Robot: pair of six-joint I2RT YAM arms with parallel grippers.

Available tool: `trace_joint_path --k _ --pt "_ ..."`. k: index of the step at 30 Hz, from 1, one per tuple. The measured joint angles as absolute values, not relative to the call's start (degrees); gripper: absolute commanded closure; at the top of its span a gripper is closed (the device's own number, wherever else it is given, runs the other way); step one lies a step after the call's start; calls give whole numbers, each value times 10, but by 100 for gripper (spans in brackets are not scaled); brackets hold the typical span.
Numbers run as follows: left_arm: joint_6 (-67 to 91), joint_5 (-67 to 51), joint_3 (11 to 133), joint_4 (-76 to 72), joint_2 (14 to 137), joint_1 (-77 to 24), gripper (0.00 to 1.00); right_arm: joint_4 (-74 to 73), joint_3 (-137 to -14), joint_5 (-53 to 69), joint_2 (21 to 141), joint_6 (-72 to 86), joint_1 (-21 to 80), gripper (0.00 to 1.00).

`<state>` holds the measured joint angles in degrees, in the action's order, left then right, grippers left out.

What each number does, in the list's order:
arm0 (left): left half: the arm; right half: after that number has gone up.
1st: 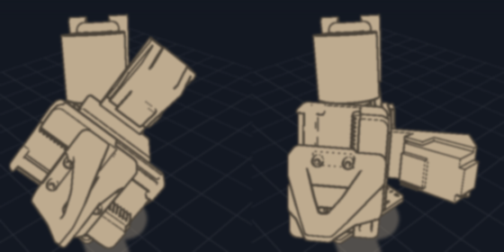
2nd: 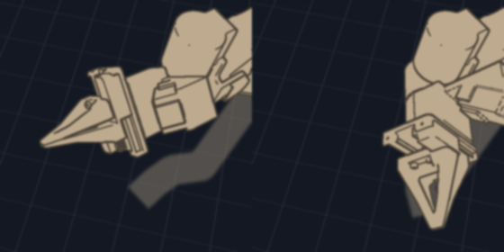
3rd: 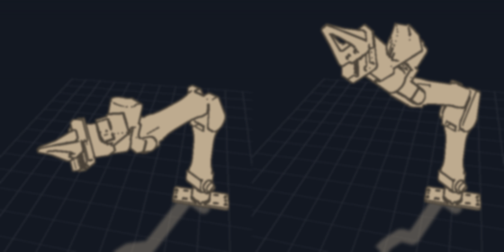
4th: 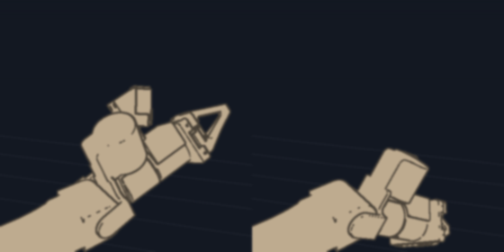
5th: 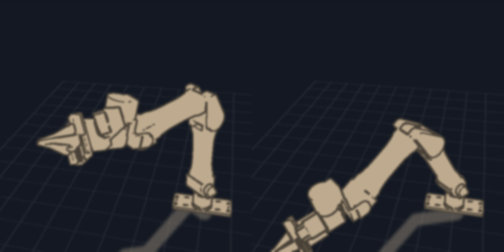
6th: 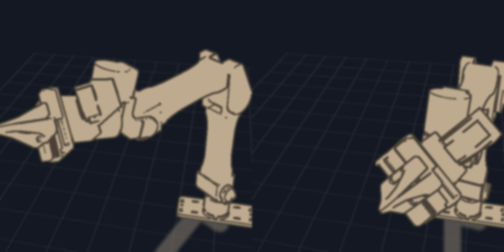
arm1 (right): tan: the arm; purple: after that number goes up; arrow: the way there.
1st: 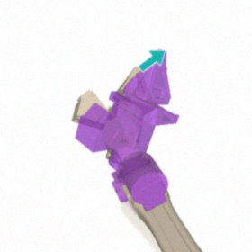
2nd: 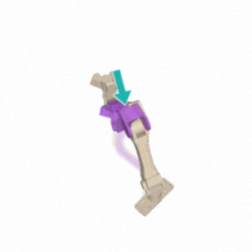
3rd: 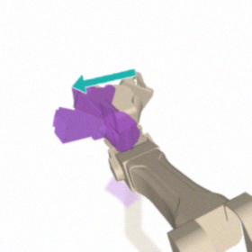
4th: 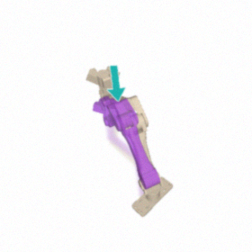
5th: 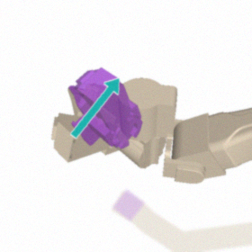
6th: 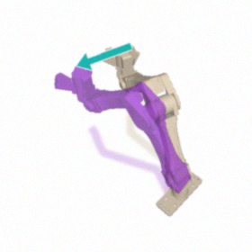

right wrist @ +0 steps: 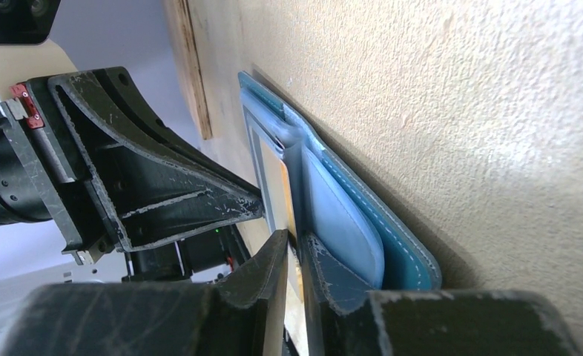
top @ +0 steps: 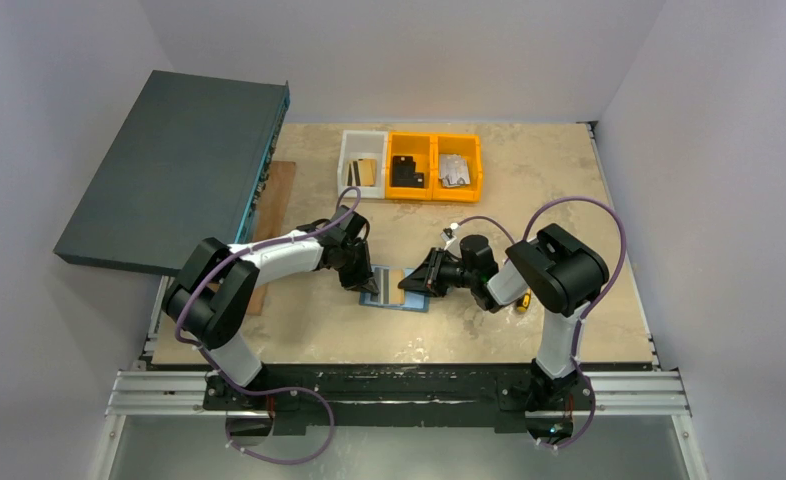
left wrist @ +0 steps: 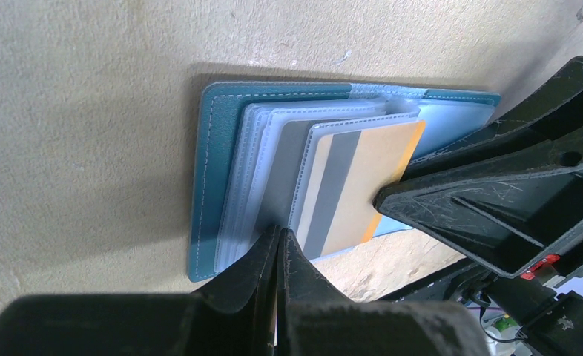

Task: Take the credit cards out of the card holder
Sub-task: Remove the credit card from the card holder.

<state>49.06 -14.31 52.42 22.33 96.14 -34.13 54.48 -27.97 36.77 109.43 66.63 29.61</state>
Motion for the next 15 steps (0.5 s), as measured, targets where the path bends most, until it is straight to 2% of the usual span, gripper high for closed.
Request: trace_joint_path --k 7,15 --pt "491 -143 526 225 962 -341 100 547 -279 368 1094 667 296 89" --pt "491 -143 527 227 963 -341 100 552 -271 368 1094 667 296 84"
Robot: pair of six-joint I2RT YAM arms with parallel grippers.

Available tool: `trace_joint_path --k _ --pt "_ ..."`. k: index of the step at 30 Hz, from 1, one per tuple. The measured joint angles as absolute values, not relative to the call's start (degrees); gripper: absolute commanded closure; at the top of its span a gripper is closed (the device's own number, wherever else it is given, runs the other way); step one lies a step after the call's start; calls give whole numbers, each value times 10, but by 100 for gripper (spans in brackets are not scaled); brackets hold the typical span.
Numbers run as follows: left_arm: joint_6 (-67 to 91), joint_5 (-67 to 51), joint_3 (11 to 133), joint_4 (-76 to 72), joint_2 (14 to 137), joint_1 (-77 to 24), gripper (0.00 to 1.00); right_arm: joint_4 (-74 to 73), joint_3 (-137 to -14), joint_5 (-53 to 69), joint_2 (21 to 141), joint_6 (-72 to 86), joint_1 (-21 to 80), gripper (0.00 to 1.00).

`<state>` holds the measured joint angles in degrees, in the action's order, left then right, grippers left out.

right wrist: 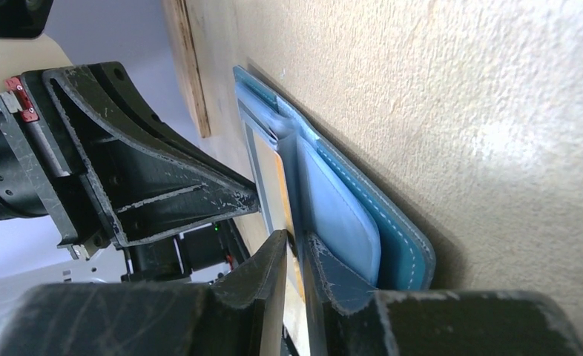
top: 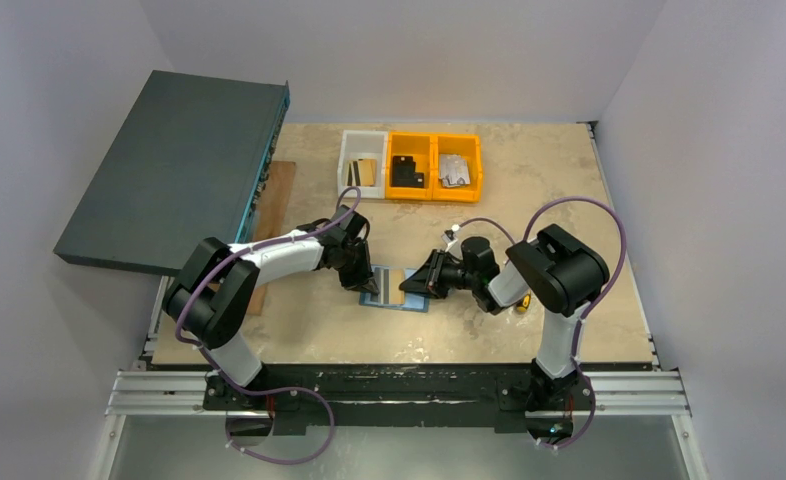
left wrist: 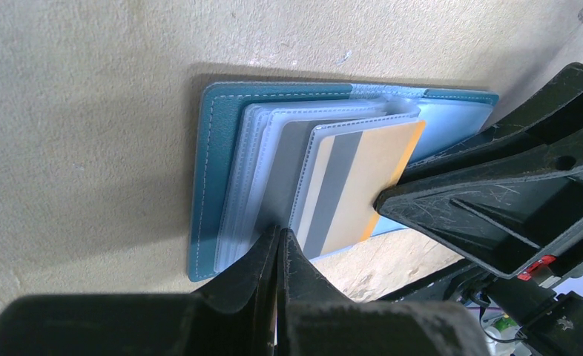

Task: Take the credit cards out of the card holder
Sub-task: Remove the credit card from the card holder.

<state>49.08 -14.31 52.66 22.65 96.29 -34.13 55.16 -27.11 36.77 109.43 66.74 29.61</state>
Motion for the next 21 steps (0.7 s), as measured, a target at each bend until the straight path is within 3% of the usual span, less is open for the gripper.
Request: trace_joint_path --k 4,12,21 --pt "491 -143 527 227 963 -341 100 554 -267 368 1091 669 296 85" --pt "491 -143 527 228 963 -341 100 555 -262 367 1089 669 296 99" --pt "491 -143 529 230 964 -341 100 515 -247 354 1037 651 284 100"
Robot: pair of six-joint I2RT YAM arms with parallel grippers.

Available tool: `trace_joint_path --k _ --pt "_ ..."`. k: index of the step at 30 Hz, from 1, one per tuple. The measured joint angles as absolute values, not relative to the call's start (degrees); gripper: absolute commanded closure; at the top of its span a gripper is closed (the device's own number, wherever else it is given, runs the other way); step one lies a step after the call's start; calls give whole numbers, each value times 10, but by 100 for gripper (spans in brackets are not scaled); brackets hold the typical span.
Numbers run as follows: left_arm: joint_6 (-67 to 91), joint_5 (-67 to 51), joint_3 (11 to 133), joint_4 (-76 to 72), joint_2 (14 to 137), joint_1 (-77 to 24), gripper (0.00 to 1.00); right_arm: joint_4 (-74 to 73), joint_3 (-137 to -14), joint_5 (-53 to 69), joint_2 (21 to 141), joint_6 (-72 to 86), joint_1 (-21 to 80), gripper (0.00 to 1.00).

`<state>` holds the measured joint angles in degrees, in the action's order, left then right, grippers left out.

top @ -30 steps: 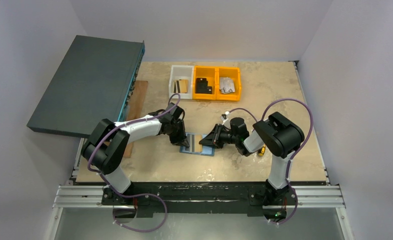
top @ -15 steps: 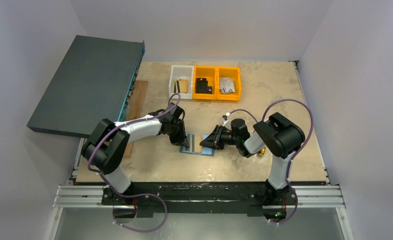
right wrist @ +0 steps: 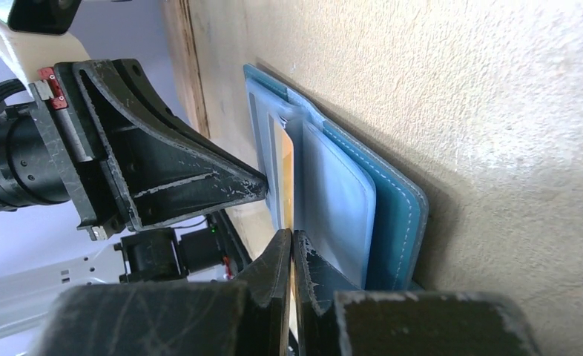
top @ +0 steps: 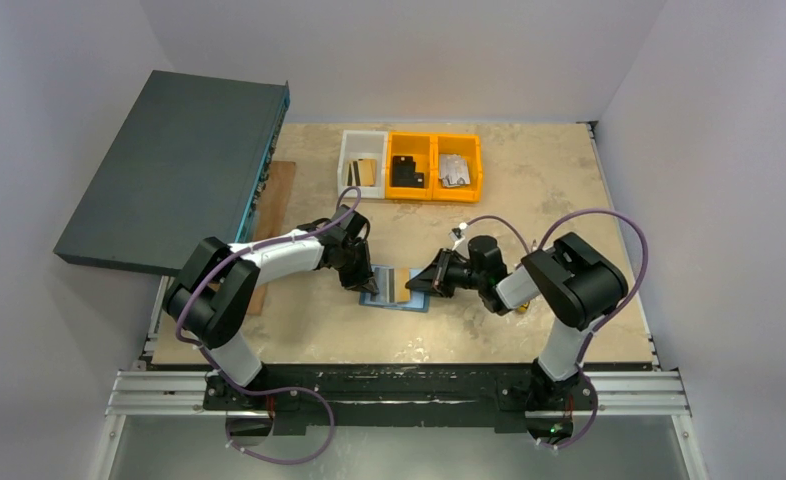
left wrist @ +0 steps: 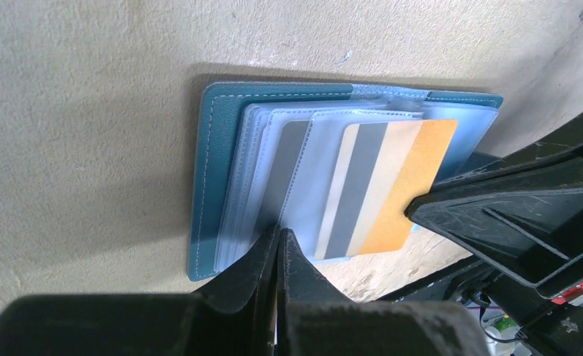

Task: Take the credit cards out of the card holder
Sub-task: Remove the credit card from the card holder.

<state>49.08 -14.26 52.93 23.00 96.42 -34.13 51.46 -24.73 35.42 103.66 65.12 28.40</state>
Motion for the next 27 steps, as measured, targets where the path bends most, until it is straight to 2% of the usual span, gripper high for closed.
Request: trace_joint_path --k 27 --pt "491 -140 536 239 966 -342 100 378 -243 324 944 577 263 100"
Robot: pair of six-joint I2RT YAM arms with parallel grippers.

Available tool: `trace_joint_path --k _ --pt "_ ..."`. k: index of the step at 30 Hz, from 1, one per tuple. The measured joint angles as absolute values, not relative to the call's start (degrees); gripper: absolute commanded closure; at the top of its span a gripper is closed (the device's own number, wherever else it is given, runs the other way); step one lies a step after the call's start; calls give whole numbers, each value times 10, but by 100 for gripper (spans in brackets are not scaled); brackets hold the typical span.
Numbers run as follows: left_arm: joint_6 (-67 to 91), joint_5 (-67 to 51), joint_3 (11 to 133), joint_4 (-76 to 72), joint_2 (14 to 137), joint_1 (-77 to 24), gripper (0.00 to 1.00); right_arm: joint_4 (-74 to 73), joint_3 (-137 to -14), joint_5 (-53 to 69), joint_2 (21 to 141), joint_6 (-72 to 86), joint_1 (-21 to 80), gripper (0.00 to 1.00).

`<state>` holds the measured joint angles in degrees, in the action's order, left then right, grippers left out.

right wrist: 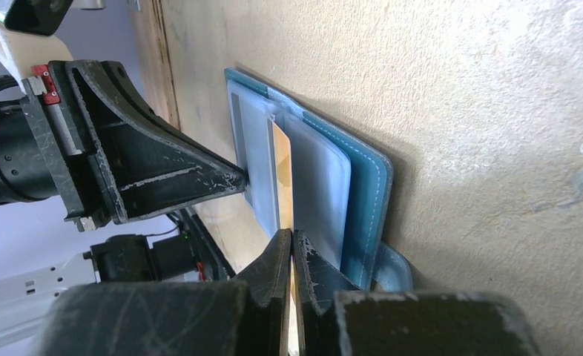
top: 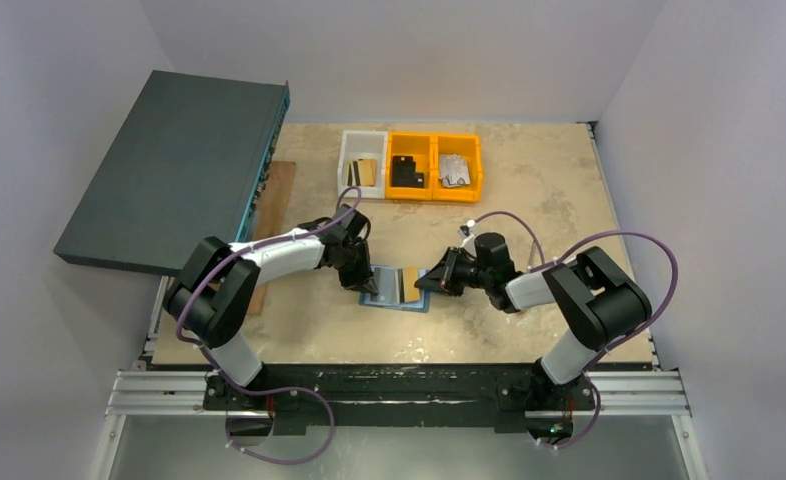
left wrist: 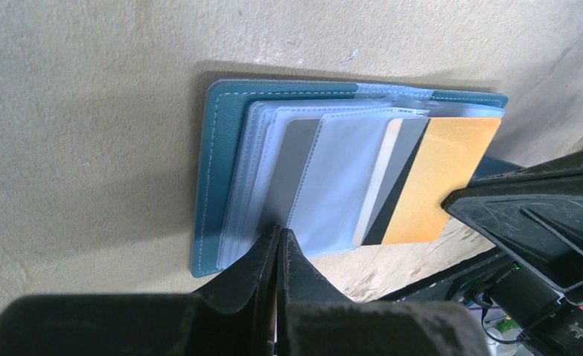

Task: Take the credit cards out of the card holder
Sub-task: Remove the credit card from the card holder.

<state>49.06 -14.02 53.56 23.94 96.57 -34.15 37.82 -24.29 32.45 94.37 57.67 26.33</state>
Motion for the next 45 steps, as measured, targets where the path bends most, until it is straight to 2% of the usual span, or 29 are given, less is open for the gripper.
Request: trace_joint_path --k 16,17,19,22,26,28,33,37,45 --pt "474 -79 573 326 964 -341 100 344 -239 325 902 562 244 100" --pt "472 -77 575 331 962 -341 97 341 -239 325 899 562 243 100" --pt "467 -76 581 341 957 -341 85 338 -239 325 893 563 243 100" --pt "453 -78 596 355 941 -341 58 336 -239 326 882 563 243 100" --pt "438 -98 617 356 905 -339 28 334 -241 330 865 569 243 100" --pt "436 -121 620 349 886 -333 22 334 -246 334 858 575 242 100" --pt "443 -214 611 294 853 -297 23 350 -269 364 850 607 235 100" --pt "466 -289 586 237 832 -266 37 391 -284 397 850 651 227 100" --pt "535 -407 557 108 829 -237 40 570 -293 454 891 788 225 100"
